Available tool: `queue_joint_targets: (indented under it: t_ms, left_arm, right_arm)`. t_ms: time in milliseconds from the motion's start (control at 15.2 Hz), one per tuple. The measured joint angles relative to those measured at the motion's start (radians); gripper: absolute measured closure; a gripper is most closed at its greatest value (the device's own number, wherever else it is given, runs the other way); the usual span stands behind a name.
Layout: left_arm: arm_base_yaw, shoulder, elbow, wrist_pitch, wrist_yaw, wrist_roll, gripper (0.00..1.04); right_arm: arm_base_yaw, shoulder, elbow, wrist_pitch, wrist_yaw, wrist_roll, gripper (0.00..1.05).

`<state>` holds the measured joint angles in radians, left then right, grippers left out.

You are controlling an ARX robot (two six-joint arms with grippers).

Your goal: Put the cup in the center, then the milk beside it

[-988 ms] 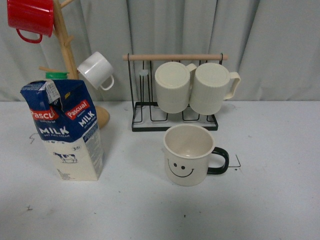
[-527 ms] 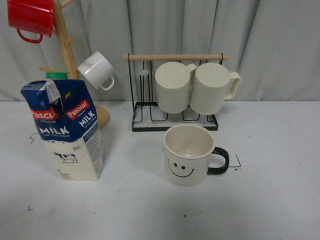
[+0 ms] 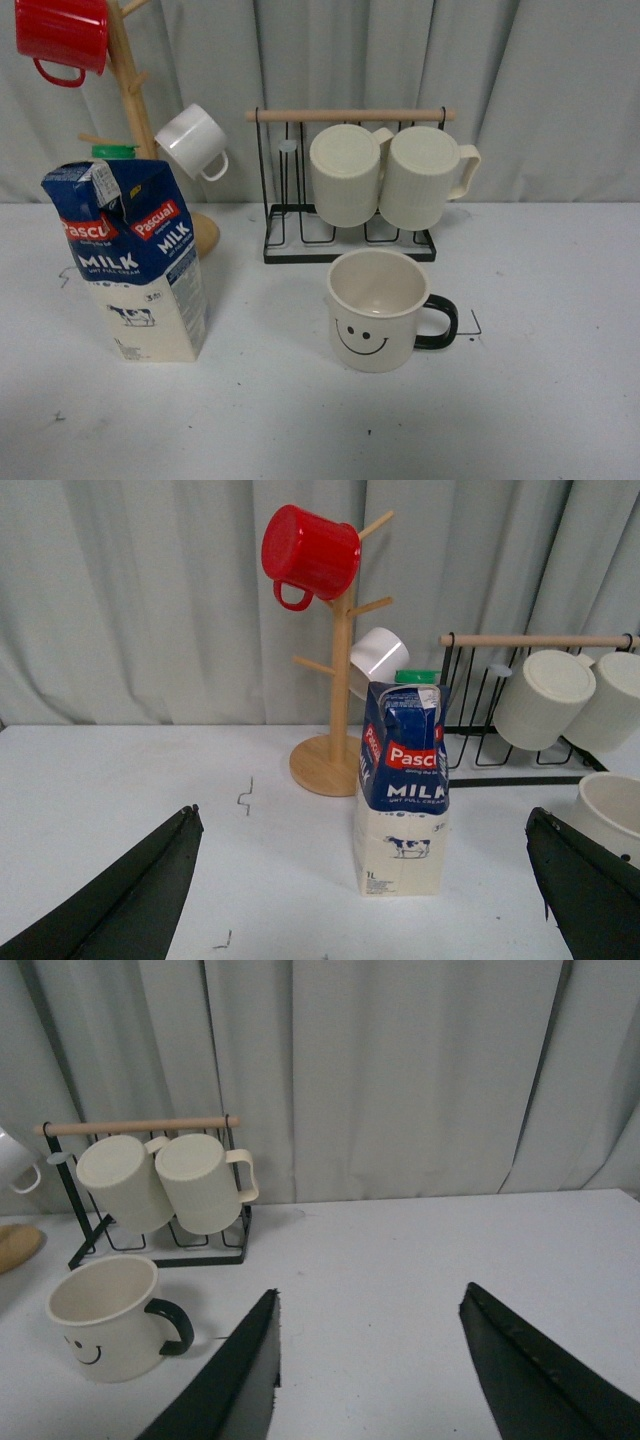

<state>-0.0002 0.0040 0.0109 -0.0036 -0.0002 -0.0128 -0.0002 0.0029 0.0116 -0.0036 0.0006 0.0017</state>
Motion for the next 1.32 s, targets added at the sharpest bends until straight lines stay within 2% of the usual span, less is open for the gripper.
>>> queue_joint_targets:
  t_ms: [132, 198, 263, 329, 461, 658, 856, 988, 1317]
  left_arm:
    - [0.0, 0.0, 0.0, 0.0, 0.0, 0.0, 0.07]
    - [-0.016, 0.029, 0.035, -0.122, -0.05, -0.021, 0.07]
    - [-0.058, 0.16, 0.121, -0.281, -0.149, -0.068, 0.07]
    - [-0.086, 0.254, 0.175, -0.293, -0.186, -0.086, 0.07]
    - [-0.109, 0.41, 0.195, -0.061, -0.21, -0.093, 0.07]
    - [-0.154, 0.879, 0.198, 0.408, -0.209, -0.091, 0.07]
    - [-0.173, 1.19, 0.241, 0.698, -0.225, -0.064, 0.07]
    - [-0.194, 1.345, 0.251, 0.812, -0.211, -0.04, 0.07]
    - [-0.22, 1.508, 0.242, 0.933, -0.209, -0.024, 0.07]
  right_arm:
    - [0.0, 0.0, 0.0, 0.0, 0.0, 0.0, 0.3]
    - [0.0, 0.0, 0.0, 0.0, 0.0, 0.0, 0.21]
    - [0.0, 0.0, 0.0, 0.0, 0.002, 0.001, 0.1]
    - [0.0, 0.0, 0.0, 0.0, -0.001, 0.001, 0.05]
    - [0.0, 0.0, 0.0, 0.0, 0.0, 0.0, 0.06]
    - [0.0, 0.0, 0.0, 0.0, -0.001, 0.0, 0.06]
    - [0.0, 0.0, 0.0, 0.0, -0.001, 0.0, 0.06]
    - [0.0, 0.0, 0.0, 0.0, -0.001, 0.0, 0.06]
    - [0.0, 0.0, 0.0, 0.0, 0.0, 0.0, 0.06]
